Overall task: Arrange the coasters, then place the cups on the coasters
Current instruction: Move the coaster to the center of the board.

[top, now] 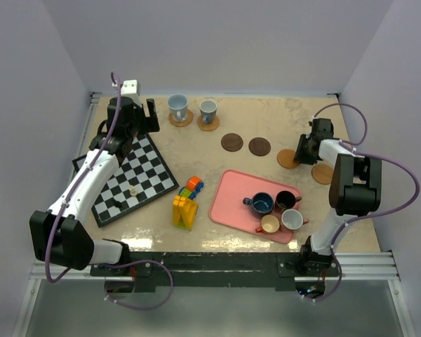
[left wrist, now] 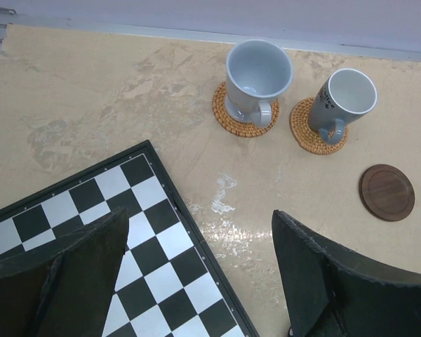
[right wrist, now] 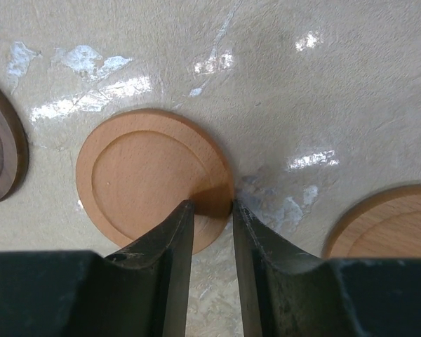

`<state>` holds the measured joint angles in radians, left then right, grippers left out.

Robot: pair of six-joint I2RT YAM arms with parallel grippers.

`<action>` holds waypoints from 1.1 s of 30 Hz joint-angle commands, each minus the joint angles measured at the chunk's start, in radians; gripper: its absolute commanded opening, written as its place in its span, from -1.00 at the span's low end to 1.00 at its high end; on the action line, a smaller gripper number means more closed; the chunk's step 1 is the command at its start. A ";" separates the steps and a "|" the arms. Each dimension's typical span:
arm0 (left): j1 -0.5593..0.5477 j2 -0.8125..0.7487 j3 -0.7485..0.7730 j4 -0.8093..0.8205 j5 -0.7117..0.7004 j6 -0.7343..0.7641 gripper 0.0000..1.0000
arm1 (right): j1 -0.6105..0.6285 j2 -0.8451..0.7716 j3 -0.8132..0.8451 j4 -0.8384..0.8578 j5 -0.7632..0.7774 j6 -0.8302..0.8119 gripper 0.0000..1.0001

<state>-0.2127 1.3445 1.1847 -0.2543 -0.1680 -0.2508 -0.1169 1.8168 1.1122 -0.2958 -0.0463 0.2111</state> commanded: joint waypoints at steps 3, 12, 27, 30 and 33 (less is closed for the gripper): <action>-0.004 -0.015 -0.005 0.035 0.010 -0.013 0.74 | 0.032 0.018 -0.029 -0.118 0.022 -0.059 -0.40; -0.004 -0.016 -0.002 0.033 0.005 -0.011 0.74 | 0.080 0.027 -0.026 -0.170 0.069 -0.075 -0.44; -0.004 -0.016 0.007 0.030 -0.001 -0.007 0.74 | 0.100 0.027 0.168 -0.244 0.054 -0.026 -0.08; -0.004 -0.022 0.012 0.027 -0.007 -0.004 0.74 | 0.097 0.047 0.245 -0.262 0.080 -0.039 0.04; -0.004 -0.025 0.015 0.023 -0.018 0.004 0.74 | 0.083 0.067 0.291 -0.264 0.086 -0.067 0.19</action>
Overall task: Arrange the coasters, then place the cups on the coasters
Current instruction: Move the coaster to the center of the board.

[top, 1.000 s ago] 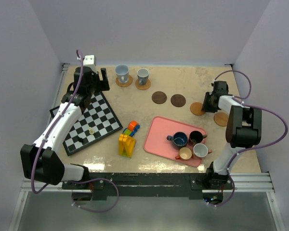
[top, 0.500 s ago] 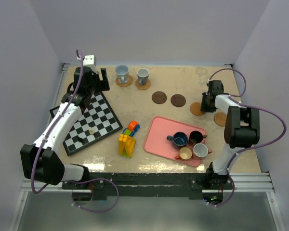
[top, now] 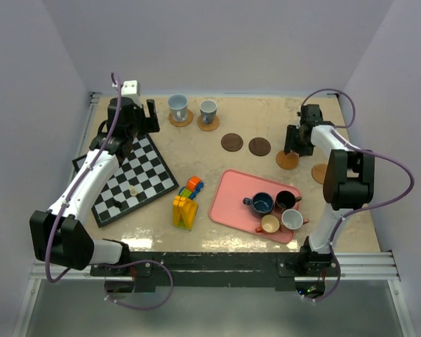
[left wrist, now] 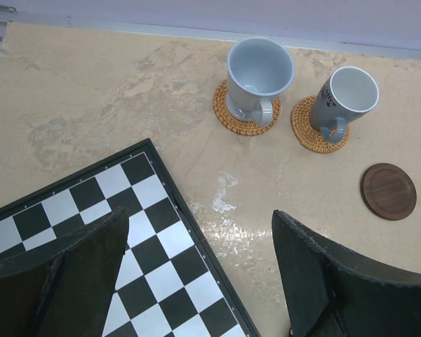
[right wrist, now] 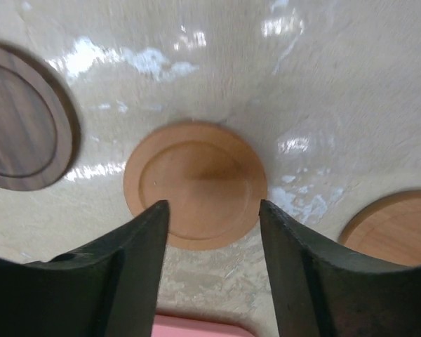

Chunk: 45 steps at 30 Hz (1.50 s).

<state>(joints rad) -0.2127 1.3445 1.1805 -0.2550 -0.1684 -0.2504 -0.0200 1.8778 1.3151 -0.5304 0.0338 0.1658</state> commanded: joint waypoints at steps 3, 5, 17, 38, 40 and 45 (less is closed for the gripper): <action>-0.004 -0.027 0.024 0.020 -0.020 0.005 0.75 | -0.024 0.035 0.113 -0.011 -0.023 -0.058 0.25; -0.004 -0.027 0.027 0.020 -0.020 0.005 0.74 | -0.032 0.056 0.124 0.009 -0.084 -0.074 0.29; -0.004 -0.031 0.033 0.008 -0.026 0.013 0.74 | -0.043 0.126 0.090 0.079 -0.209 -0.121 0.23; -0.004 -0.039 0.005 0.025 0.012 -0.007 0.74 | -0.041 0.023 -0.050 0.093 -0.195 -0.089 0.12; -0.004 -0.044 0.002 0.022 0.010 -0.007 0.74 | -0.041 0.017 -0.031 0.092 -0.202 -0.074 0.16; -0.004 -0.054 -0.007 0.020 0.001 -0.004 0.74 | -0.044 -0.048 0.009 0.090 -0.186 -0.023 0.50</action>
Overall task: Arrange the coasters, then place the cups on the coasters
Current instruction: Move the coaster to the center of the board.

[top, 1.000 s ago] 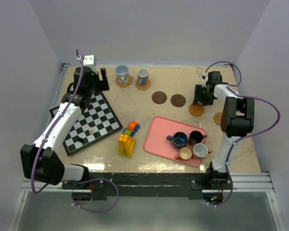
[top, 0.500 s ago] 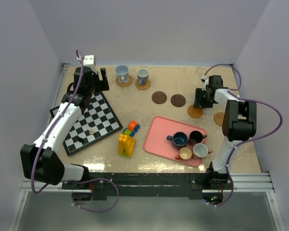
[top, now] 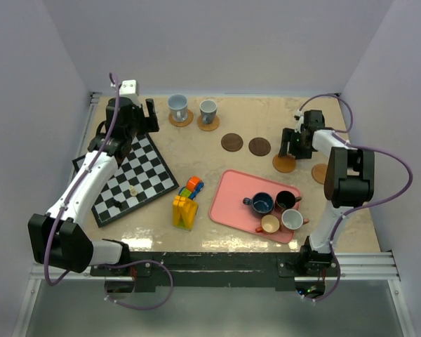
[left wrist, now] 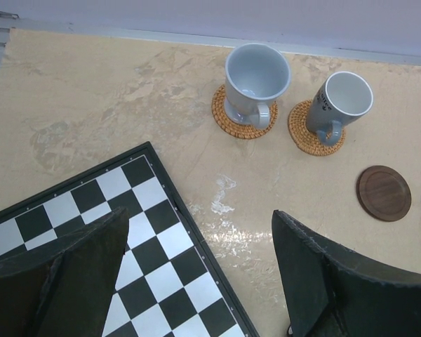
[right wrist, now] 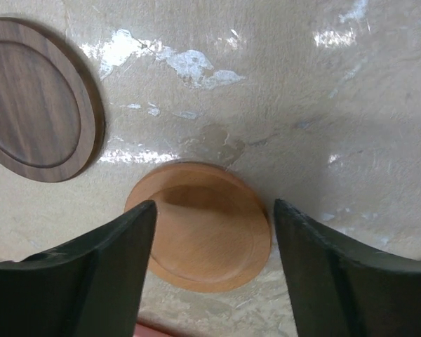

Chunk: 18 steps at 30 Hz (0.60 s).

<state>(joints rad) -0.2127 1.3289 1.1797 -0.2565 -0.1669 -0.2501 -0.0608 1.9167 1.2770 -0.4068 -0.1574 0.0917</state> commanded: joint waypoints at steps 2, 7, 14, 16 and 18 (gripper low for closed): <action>-0.004 -0.042 -0.006 0.022 -0.003 -0.005 0.74 | -0.014 -0.120 0.058 -0.040 0.030 0.065 0.59; -0.004 -0.039 -0.008 0.025 -0.005 -0.005 0.74 | -0.108 -0.197 0.032 -0.041 0.084 0.085 0.68; -0.004 -0.034 -0.017 0.029 -0.006 -0.006 0.75 | -0.313 -0.257 -0.080 -0.032 0.088 0.108 0.68; -0.004 -0.031 -0.018 0.030 -0.008 -0.005 0.75 | -0.379 -0.271 -0.116 -0.026 0.085 0.115 0.65; -0.004 -0.030 -0.018 0.031 -0.008 -0.006 0.74 | -0.425 -0.280 -0.137 -0.026 0.070 0.118 0.63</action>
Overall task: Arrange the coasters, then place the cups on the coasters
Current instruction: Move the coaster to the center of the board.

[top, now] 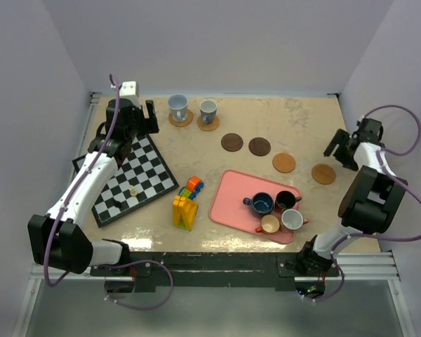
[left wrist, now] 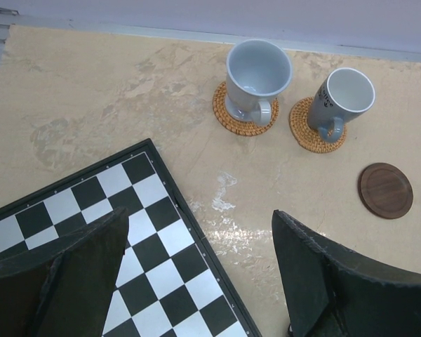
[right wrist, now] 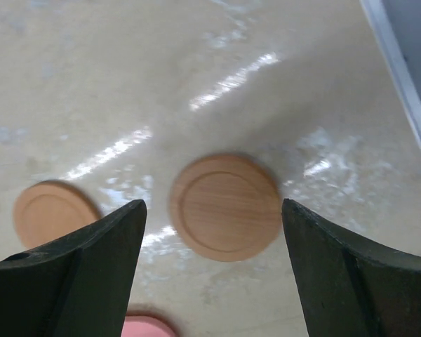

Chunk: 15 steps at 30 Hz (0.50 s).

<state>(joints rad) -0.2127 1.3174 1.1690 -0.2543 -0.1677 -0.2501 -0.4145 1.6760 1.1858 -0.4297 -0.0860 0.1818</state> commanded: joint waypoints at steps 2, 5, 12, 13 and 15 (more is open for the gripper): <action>-0.004 -0.012 -0.011 0.030 -0.006 -0.008 0.75 | -0.105 -0.033 -0.061 -0.009 -0.001 0.031 0.59; -0.004 -0.006 -0.011 0.033 -0.001 -0.009 0.75 | -0.145 -0.022 -0.086 0.002 -0.029 0.024 0.52; -0.004 -0.003 -0.014 0.036 -0.004 -0.011 0.75 | -0.167 0.019 -0.123 0.023 -0.061 0.016 0.17; -0.004 -0.001 -0.015 0.038 -0.004 -0.011 0.75 | -0.167 0.022 -0.132 0.029 -0.061 0.016 0.13; -0.004 -0.003 -0.014 0.038 -0.003 -0.011 0.75 | -0.167 0.028 -0.144 0.042 -0.064 0.016 0.07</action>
<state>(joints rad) -0.2127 1.3174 1.1629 -0.2535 -0.1677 -0.2504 -0.5632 1.6928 1.0660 -0.4343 -0.1242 0.1741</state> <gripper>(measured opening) 0.873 0.560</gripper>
